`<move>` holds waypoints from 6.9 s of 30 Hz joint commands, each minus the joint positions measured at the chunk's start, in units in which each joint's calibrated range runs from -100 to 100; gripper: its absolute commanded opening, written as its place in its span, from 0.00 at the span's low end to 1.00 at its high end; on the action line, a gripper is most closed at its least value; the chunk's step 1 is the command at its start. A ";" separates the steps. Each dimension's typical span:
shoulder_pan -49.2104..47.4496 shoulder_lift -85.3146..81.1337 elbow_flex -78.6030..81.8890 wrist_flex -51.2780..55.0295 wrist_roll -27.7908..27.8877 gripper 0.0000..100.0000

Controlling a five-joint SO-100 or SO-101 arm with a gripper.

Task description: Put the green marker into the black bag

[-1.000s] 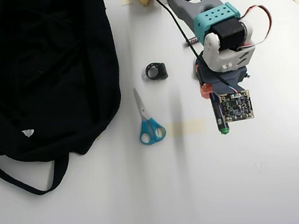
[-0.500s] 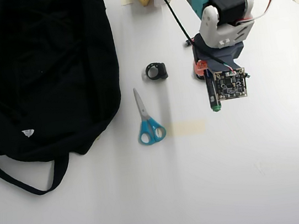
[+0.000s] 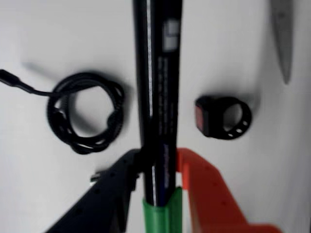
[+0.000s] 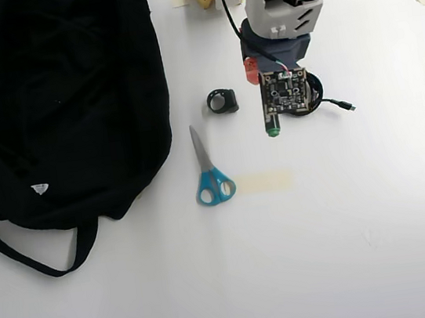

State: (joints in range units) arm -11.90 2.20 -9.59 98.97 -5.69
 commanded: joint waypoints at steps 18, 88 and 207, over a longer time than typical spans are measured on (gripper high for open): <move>-0.44 -18.55 20.01 -2.93 -0.39 0.02; 35.61 -8.59 -8.74 -1.30 -4.22 0.02; 7.34 -101.20 108.96 -27.22 6.11 0.02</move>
State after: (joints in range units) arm -4.70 -98.67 98.03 70.20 0.61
